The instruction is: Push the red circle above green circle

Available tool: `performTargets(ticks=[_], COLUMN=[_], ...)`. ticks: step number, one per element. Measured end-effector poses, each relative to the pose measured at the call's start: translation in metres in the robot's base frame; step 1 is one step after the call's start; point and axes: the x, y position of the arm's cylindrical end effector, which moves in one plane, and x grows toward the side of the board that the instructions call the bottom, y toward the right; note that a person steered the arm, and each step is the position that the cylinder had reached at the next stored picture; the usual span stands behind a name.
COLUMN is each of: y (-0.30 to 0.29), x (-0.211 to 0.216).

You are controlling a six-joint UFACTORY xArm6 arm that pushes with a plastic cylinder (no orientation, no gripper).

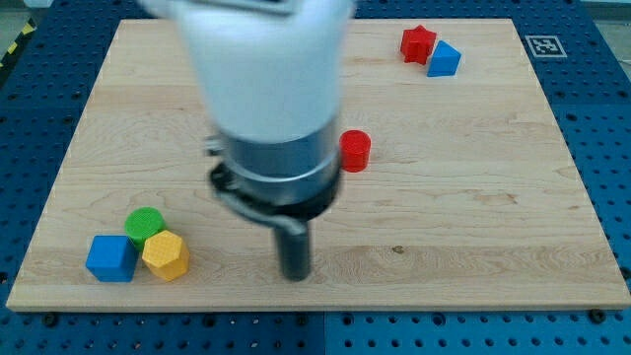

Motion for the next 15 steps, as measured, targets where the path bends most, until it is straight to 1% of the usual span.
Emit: performTargets(ticks=[1,2,3,4,5,8,9,13,15], y=[0.05,0.09,0.095,0.085,0.066,0.064,0.053,-0.081,-0.142], x=[-0.034,-0.084,-0.134,-0.155,-0.164,-0.11,-0.094,-0.093,-0.109])
